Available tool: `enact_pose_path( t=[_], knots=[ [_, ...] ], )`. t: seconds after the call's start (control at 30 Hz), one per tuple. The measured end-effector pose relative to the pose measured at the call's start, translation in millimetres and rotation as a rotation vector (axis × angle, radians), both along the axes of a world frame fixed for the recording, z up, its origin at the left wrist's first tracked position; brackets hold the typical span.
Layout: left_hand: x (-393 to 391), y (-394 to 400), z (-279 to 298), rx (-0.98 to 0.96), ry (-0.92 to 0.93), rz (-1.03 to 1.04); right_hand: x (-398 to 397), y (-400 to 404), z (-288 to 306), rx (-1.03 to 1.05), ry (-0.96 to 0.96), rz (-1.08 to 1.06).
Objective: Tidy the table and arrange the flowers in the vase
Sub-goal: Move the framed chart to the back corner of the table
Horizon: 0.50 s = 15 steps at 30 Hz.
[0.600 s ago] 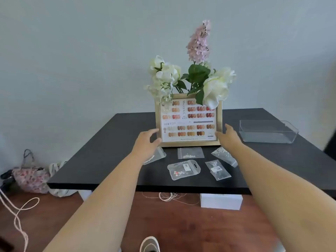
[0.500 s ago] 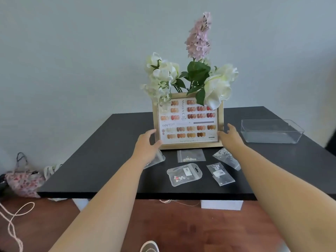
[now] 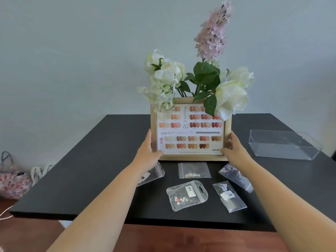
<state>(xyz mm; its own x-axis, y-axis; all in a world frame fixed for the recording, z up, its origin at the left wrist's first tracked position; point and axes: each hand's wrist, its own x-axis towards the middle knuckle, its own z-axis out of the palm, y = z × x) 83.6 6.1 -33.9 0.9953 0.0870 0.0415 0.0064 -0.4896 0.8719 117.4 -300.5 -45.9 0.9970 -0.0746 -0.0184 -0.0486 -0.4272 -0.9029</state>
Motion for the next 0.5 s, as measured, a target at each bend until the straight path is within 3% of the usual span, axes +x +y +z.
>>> enact_pose_path(
  t=[0.5],
  knots=[
    [-9.0,118.8,-4.4,-0.305,0.019,0.213,-13.8,105.6,2.0,-0.069,-0.098,0.125]
  ],
)
